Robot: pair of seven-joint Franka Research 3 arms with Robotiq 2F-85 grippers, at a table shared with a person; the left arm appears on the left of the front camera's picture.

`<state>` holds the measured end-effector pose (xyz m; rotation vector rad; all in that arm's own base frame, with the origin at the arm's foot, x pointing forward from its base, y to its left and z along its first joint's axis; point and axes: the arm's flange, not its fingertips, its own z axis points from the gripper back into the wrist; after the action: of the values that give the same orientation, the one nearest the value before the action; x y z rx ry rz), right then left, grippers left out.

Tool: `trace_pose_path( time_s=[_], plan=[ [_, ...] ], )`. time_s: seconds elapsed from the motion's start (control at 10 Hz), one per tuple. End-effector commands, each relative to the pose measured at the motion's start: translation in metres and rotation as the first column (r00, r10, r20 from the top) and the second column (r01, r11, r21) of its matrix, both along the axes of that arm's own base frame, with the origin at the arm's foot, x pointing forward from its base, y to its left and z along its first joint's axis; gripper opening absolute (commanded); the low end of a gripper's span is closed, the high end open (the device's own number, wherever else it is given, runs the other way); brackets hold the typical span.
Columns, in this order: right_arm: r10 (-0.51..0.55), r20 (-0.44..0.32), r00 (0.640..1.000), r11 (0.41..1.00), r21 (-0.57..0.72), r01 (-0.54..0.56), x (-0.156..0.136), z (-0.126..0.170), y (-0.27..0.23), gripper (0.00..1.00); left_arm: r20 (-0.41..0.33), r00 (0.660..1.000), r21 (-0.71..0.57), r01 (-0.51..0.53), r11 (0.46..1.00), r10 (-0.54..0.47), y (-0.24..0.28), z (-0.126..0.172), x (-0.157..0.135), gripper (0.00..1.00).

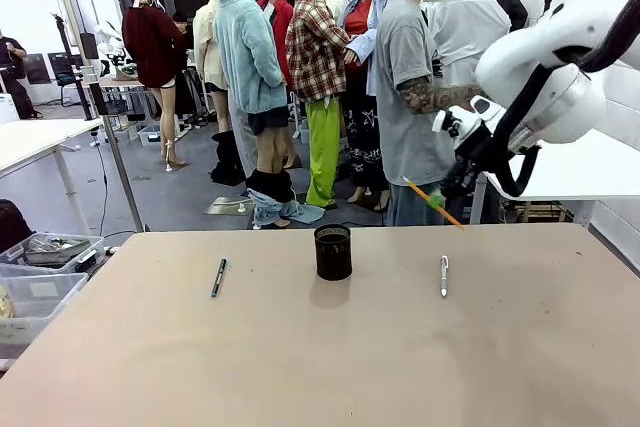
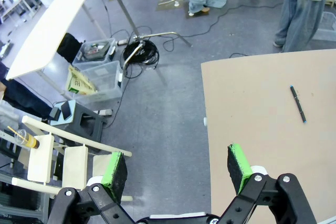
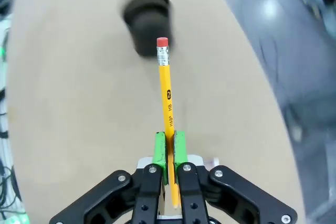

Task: Place the pens into the pen holder.
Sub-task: Pick up a writing instrument from the table and place it into the Pen holder.

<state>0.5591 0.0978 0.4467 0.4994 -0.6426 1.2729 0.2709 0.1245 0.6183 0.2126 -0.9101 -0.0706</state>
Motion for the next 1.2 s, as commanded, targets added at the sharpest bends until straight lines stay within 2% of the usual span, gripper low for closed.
trace_pose_path(
  time_s=[0.0, 0.1, 0.2, 0.5, 0.7, 0.9, 1.1],
  plan=[
    [0.257, 0.07, 0.964, 0.925, 0.27, -0.266, 0.015, -0.008, 0.003, 0.0, 0.01, 1.0, -0.002, -0.011, 1.0, 0.011, 0.0, -0.001, 0.001, 1.0],
    [0.285, 0.156, 0.946, 0.891, 0.321, -0.321, 0.021, -0.006, 0.019, 0.0, 0.01, 1.0, -0.002, -0.011, 1.0, 0.011, 0.0, -0.001, 0.001, 1.0],
    [0.364, 0.217, 0.906, 0.842, 0.338, -0.42, 0.033, -0.002, 0.035, 0.0, 0.01, 1.0, -0.002, -0.011, 1.0, 0.011, 0.0, -0.001, 0.001, 1.0],
    [0.49, 0.283, 0.825, 0.725, 0.393, -0.566, 0.068, 0.008, 0.084, 0.0, 0.01, 1.0, -0.002, -0.011, 1.0, 0.011, 0.0, -0.001, 0.001, 1.0],
    [0.554, 0.258, 0.791, 0.678, 0.412, -0.609, 0.087, -0.002, 0.115, 0.0, 0.01, 1.0, -0.002, -0.011, 1.0, 0.011, 0.0, -0.001, 0.001, 1.0],
    [0.569, 0.202, 0.797, 0.68, 0.429, -0.594, 0.101, -0.01, 0.139, 0.0, 0.01, 1.0, -0.002, -0.011, 1.0, 0.011, 0.0, -0.001, 0.001, 1.0],
    [0.6, 0.161, 0.783, 0.674, 0.425, -0.604, 0.107, -0.017, 0.161, 0.0, 0.01, 1.0, -0.002, -0.011, 1.0, 0.011, 0.0, -0.001, 0.001, 1.0]
  ],
)
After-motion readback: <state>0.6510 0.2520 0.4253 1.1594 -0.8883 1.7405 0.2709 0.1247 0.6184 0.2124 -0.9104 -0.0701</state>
